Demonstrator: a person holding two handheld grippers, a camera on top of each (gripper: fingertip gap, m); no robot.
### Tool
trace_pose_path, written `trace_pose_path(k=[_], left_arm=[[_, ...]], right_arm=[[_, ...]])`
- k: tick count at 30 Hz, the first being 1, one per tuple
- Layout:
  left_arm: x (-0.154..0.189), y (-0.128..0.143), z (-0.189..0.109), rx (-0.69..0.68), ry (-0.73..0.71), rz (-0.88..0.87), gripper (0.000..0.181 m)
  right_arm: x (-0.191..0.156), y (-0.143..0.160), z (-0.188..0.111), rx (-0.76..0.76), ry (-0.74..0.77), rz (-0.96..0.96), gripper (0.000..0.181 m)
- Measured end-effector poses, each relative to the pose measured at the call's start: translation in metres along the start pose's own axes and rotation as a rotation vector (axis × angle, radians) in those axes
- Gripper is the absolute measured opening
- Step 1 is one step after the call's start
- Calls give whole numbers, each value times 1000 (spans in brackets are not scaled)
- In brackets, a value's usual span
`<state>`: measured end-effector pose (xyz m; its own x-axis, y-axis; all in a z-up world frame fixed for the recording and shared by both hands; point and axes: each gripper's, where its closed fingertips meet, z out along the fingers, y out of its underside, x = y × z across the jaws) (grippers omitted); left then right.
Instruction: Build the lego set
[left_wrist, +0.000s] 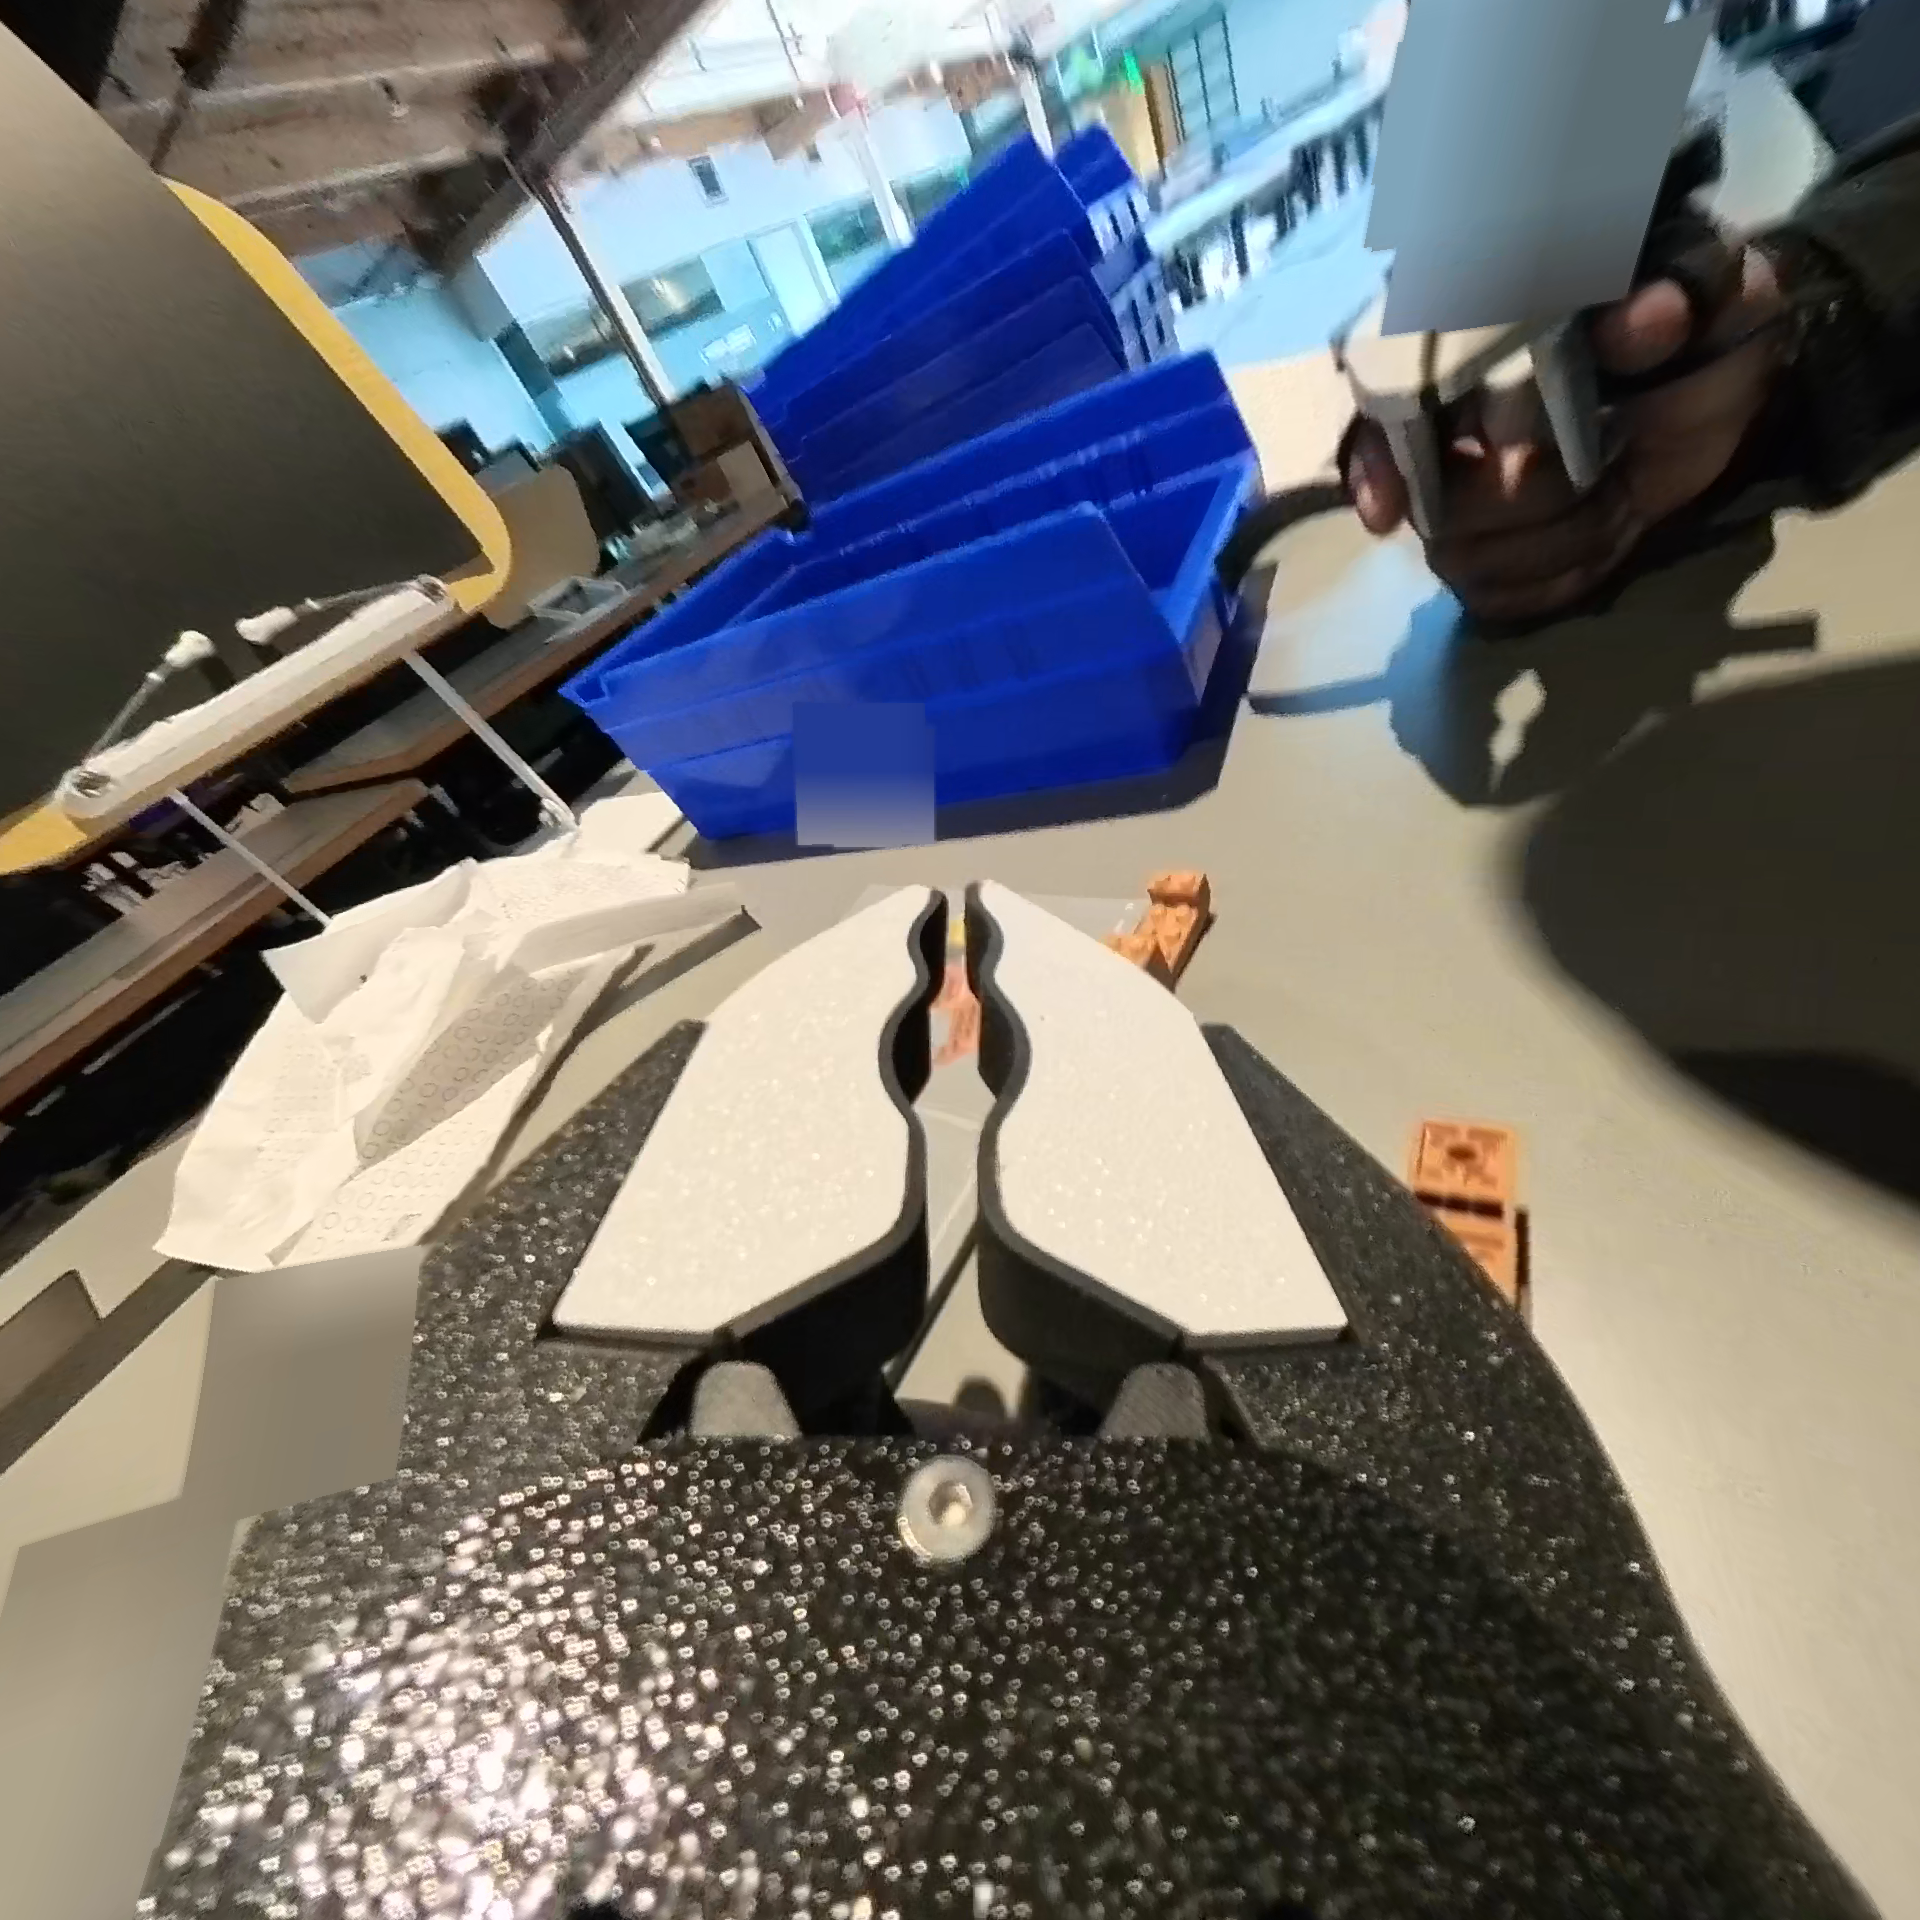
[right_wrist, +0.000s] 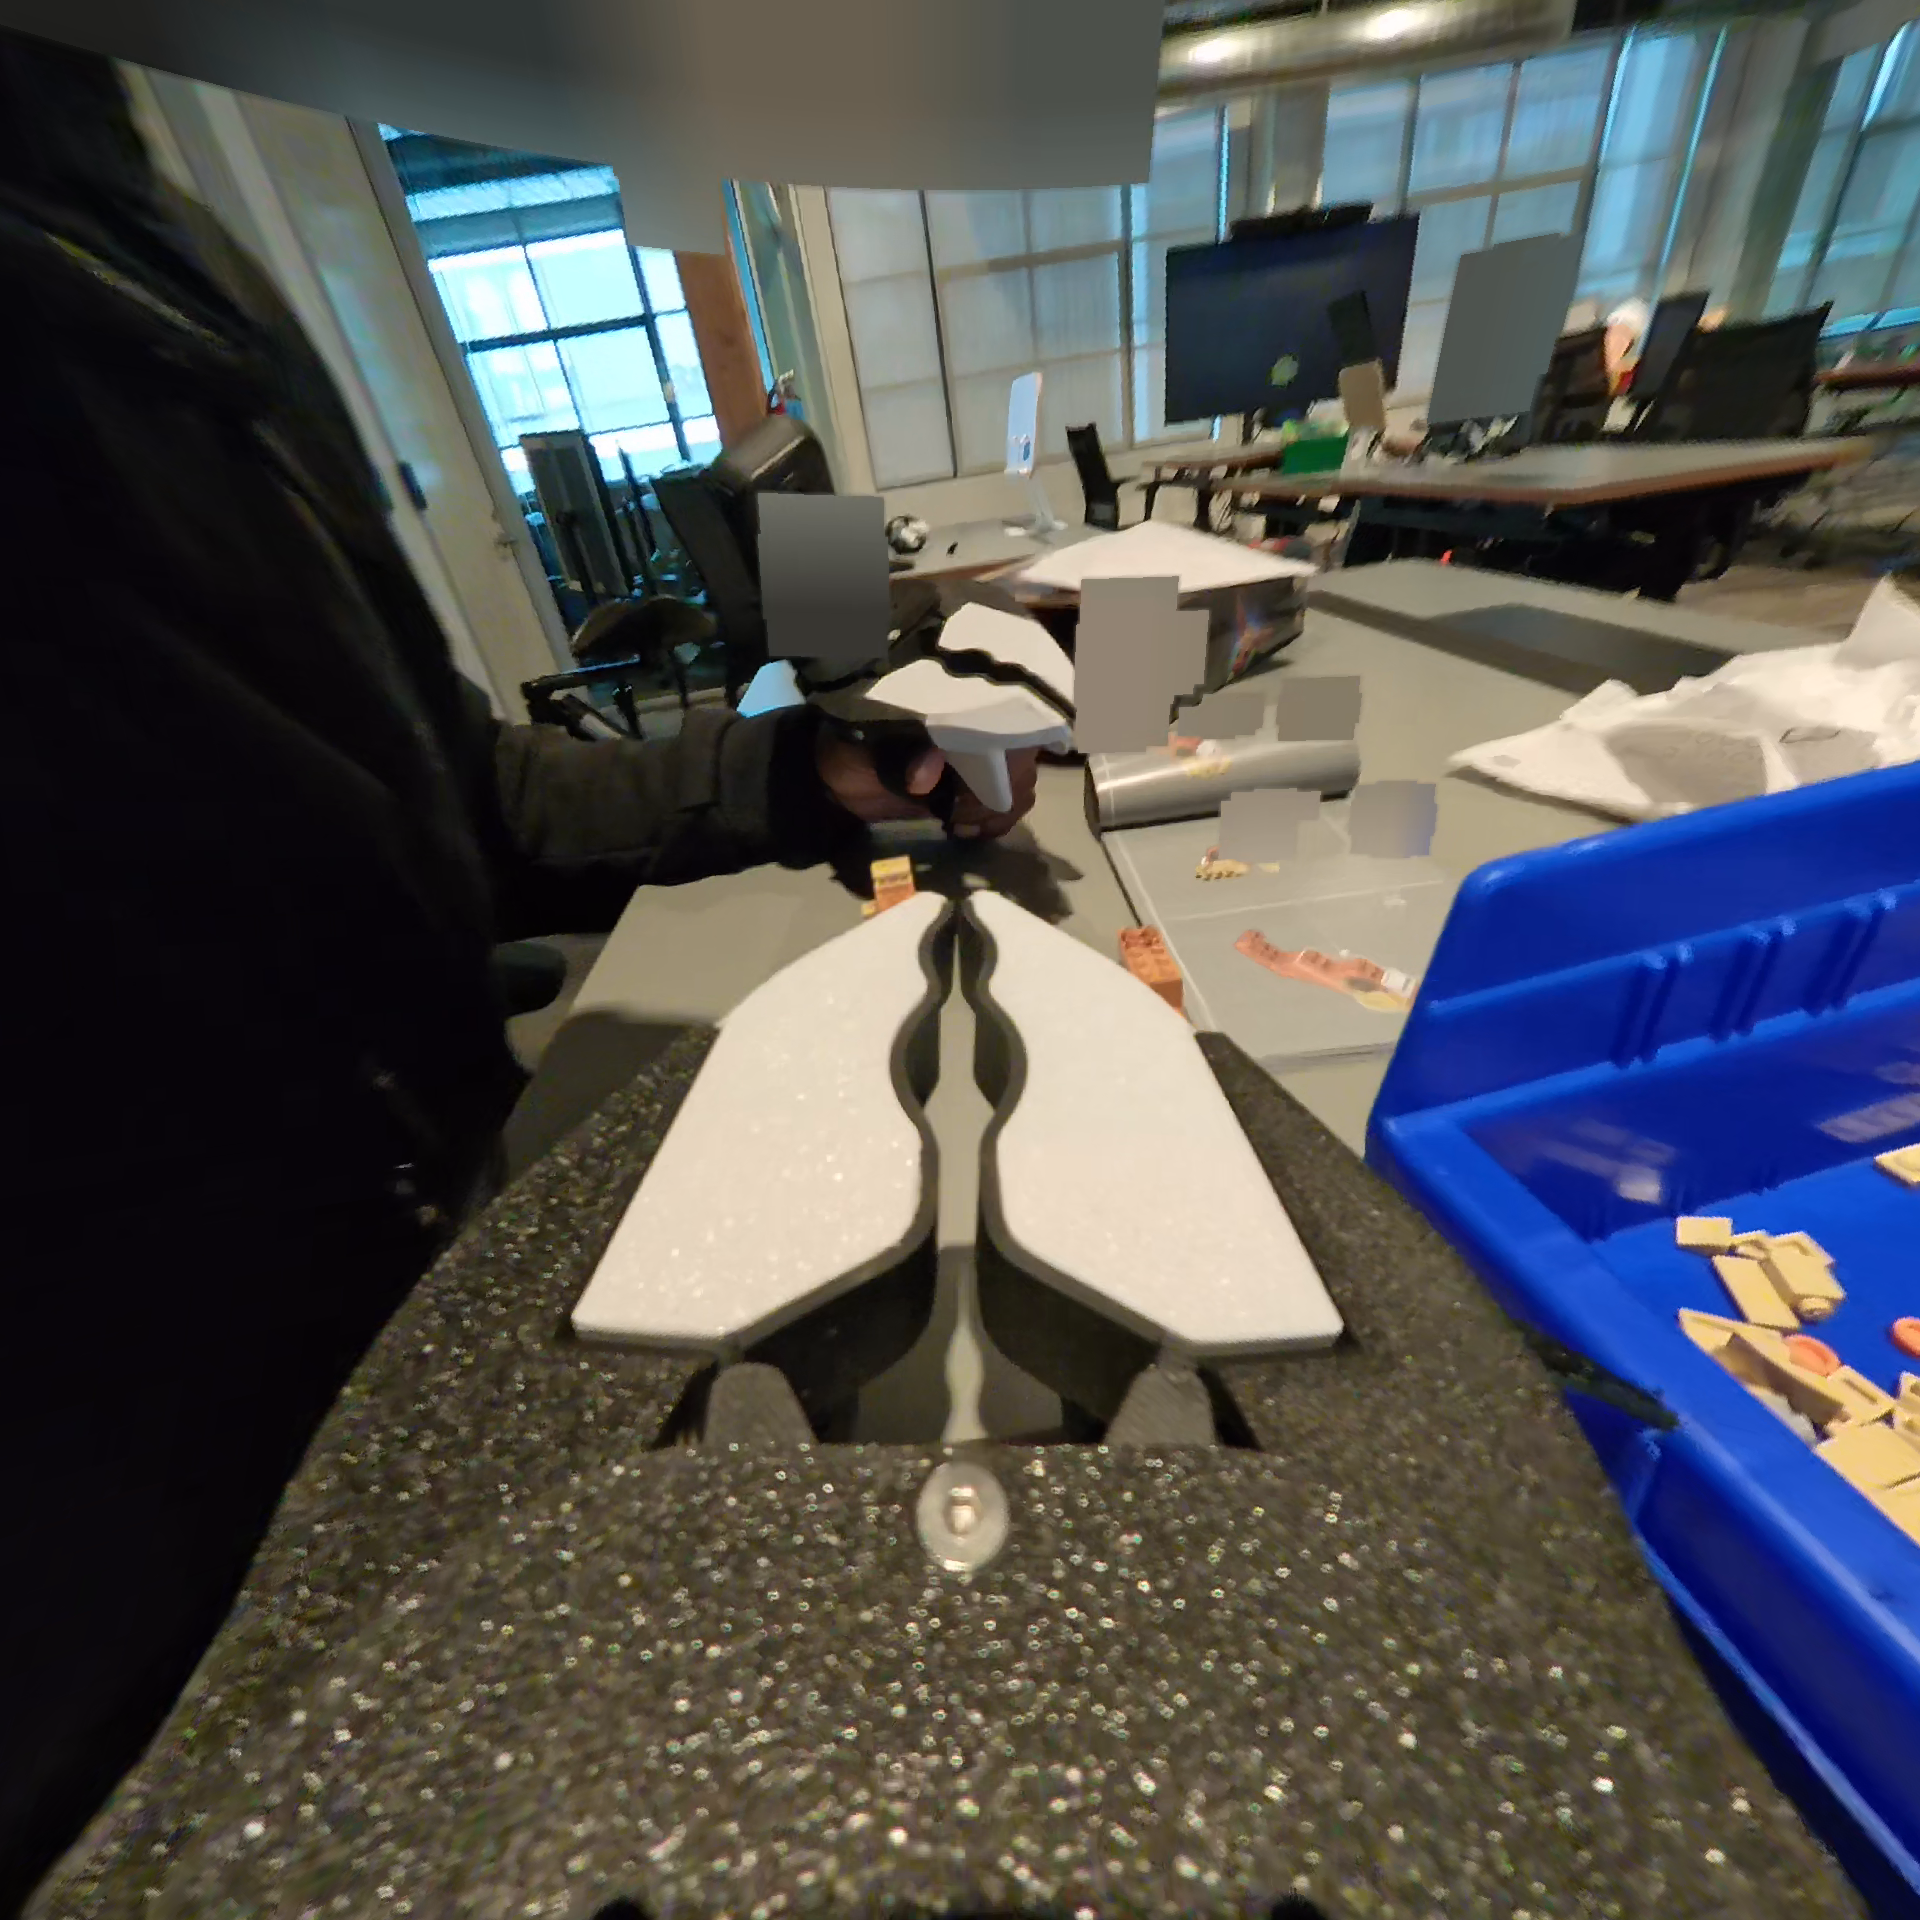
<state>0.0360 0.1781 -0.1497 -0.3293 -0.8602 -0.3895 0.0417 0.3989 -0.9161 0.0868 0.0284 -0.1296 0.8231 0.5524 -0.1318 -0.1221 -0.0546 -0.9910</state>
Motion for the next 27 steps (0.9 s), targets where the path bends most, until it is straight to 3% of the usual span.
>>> trace_pose_path(k=[6,12,17,21,27], left_arm=[[-13,-47,2,157,-19,-30,2],[-21,-76,42,190,101,51,4],[-27,-81,70,285,139,7,5],[-27,-68,63,309,116,-28,1],[-24,-49,63,255,99,-29,0]], right_arm=[[-7,-20,6,125,60,-83,0],[-1,-38,32,193,147,-140,0],[15,-34,57,197,265,-206,0],[13,-33,53,215,287,-277,0],[22,-26,49,209,260,-136,0]])
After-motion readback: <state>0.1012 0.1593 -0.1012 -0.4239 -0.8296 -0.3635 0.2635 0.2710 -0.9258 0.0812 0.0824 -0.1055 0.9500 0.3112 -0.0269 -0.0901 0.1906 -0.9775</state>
